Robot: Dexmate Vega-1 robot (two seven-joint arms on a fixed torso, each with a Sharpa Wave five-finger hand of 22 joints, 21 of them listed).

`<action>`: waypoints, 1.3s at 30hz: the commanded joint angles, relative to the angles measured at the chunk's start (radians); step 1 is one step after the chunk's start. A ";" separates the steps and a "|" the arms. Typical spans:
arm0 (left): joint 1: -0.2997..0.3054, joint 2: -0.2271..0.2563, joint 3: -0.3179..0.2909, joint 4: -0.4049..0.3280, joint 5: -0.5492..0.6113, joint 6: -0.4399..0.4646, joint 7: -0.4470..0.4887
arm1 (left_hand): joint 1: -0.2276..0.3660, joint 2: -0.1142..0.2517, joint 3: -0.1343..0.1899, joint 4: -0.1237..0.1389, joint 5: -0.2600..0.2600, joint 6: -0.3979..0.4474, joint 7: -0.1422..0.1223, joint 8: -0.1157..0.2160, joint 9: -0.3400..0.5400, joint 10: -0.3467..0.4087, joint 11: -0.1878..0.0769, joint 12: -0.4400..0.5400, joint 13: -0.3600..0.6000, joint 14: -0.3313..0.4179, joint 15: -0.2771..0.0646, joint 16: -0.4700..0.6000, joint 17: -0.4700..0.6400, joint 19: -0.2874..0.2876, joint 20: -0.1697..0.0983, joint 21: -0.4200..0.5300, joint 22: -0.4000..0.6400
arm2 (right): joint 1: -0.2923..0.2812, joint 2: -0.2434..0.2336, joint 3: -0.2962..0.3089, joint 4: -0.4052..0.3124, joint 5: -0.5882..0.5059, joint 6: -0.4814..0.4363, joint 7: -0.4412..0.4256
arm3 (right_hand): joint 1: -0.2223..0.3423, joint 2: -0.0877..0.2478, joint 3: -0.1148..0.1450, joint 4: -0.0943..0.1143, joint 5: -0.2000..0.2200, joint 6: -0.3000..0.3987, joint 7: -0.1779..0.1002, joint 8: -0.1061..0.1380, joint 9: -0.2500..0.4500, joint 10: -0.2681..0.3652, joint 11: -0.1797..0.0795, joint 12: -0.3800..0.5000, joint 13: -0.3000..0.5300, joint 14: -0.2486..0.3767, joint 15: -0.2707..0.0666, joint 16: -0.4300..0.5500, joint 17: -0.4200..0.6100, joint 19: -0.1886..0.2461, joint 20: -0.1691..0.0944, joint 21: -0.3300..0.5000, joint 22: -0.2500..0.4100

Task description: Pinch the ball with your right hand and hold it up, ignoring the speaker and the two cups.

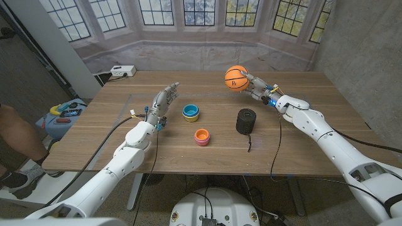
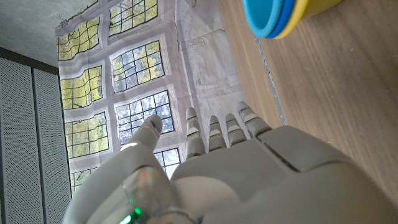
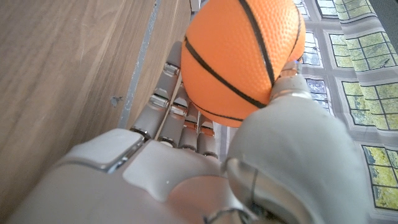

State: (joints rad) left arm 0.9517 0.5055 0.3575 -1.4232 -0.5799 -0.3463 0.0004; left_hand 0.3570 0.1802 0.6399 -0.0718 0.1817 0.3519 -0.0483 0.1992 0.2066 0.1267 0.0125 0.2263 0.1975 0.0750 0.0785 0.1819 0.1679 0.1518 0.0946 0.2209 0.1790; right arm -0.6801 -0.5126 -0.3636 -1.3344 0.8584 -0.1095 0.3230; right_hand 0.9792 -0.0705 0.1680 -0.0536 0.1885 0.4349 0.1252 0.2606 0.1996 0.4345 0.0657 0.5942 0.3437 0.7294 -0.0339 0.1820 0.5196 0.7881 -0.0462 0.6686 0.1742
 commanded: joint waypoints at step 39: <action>-0.034 -0.008 0.002 0.055 -0.018 -0.011 -0.045 | 0.015 -0.001 0.003 -0.001 0.010 0.013 -0.001 0.000 0.003 0.008 0.002 -0.002 0.005 0.008 0.005 -0.001 0.003 0.009 -0.001 -0.007 0.004 | 0.055 0.029 0.001 0.110 0.055 -0.027 0.182 | -0.136 -0.005 -0.059 0.031 0.010 -0.140 0.057 -0.069 -0.007 -0.101 0.091 -0.122 -0.041 -0.126 0.099 0.015 -0.036 -0.073 0.089 -0.064 0.003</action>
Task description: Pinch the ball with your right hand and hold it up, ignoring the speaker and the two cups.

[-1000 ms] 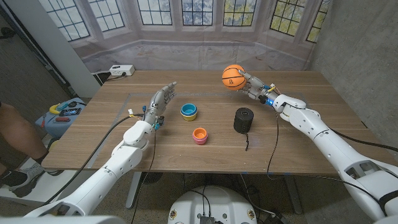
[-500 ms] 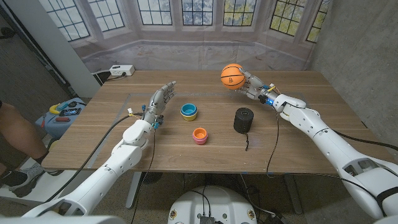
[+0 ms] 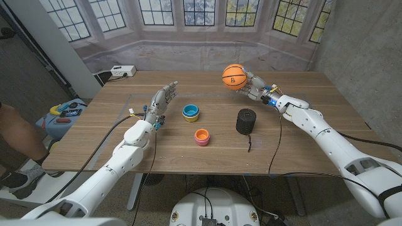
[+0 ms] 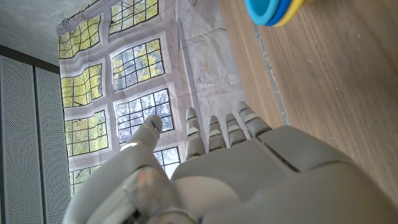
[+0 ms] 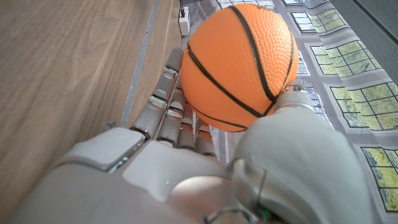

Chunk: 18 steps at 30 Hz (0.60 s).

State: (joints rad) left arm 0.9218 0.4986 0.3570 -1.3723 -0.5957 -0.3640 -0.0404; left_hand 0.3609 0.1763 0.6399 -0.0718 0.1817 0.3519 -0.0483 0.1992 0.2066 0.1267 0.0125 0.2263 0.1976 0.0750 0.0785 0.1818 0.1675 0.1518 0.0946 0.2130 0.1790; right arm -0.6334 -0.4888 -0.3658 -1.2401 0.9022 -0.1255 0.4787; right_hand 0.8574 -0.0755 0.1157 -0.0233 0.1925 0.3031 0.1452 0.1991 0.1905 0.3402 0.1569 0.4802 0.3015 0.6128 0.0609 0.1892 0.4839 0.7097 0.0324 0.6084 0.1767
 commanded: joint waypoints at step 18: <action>-0.014 -0.007 0.005 0.016 -0.003 0.008 -0.006 | 0.011 0.004 0.004 0.000 0.010 0.015 -0.001 0.000 0.004 0.008 0.005 -0.003 0.005 0.008 0.008 0.000 0.004 0.010 0.000 0.000 0.004 | 0.019 0.012 0.010 0.031 0.024 -0.031 0.027 | -0.055 -0.015 -0.027 0.012 0.011 -0.016 0.045 -0.007 0.001 -0.009 0.005 -0.021 -0.001 -0.012 0.012 0.012 -0.013 0.006 0.019 -0.011 0.001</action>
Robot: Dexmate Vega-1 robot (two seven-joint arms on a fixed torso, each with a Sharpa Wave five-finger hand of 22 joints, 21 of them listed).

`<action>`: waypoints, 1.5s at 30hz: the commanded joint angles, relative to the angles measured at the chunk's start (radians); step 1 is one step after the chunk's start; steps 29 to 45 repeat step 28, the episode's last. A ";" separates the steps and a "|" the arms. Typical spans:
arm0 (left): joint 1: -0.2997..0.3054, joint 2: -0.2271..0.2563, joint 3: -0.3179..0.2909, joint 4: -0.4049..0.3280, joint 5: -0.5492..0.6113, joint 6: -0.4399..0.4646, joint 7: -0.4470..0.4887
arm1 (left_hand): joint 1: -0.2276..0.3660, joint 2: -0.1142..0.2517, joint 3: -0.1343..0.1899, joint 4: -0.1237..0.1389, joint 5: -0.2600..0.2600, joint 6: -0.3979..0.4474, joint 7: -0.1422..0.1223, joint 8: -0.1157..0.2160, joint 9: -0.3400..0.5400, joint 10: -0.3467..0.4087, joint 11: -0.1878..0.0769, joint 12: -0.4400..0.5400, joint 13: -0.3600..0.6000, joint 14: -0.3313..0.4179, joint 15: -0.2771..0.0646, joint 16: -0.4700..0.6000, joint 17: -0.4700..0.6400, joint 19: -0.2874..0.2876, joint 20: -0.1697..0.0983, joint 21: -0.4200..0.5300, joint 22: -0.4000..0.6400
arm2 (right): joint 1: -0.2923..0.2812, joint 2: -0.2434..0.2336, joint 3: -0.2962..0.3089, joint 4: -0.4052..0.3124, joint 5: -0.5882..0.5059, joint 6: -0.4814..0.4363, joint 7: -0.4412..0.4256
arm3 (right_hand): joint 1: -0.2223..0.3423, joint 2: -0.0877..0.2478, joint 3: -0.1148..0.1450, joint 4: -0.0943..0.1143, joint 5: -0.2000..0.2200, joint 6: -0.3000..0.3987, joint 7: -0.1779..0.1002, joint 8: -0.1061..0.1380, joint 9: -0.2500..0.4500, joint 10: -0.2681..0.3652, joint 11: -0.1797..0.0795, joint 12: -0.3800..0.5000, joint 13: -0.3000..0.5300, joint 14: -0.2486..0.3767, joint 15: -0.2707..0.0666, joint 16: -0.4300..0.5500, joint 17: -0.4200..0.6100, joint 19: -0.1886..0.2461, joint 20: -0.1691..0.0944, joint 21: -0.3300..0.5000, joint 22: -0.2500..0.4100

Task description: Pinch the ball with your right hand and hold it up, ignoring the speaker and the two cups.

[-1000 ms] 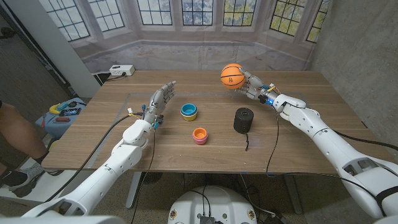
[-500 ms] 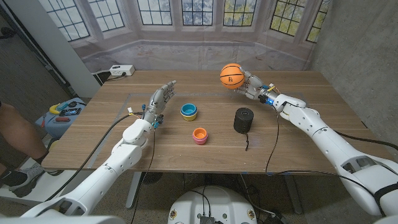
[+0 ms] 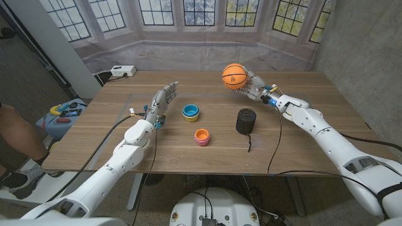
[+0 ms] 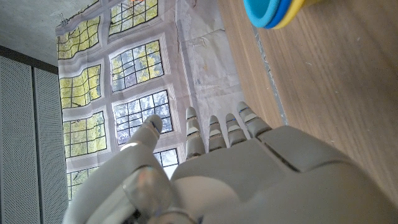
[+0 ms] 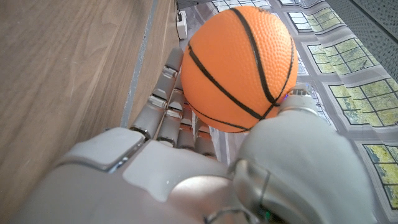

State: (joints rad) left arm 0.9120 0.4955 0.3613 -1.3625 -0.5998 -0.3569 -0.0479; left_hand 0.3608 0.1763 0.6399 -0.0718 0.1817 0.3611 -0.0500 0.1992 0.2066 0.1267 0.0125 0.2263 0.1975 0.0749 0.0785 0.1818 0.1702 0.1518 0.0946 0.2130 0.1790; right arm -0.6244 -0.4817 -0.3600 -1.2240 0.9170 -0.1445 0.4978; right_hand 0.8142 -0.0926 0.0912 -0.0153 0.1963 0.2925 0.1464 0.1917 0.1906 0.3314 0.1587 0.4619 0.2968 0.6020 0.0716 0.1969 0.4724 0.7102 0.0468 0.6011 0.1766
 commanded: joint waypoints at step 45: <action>-0.011 -0.007 0.002 0.010 -0.003 0.009 0.002 | 0.011 0.003 0.004 -0.001 0.010 0.007 0.001 0.000 0.004 0.008 0.002 -0.004 0.005 0.008 0.007 -0.001 0.001 0.010 0.000 -0.001 0.004 | 0.000 0.010 0.023 0.026 0.029 -0.021 0.009 | -0.049 0.000 -0.017 0.017 0.018 -0.019 0.047 0.000 0.000 -0.010 0.008 -0.019 0.004 -0.015 0.008 0.005 -0.016 0.004 0.014 -0.015 0.001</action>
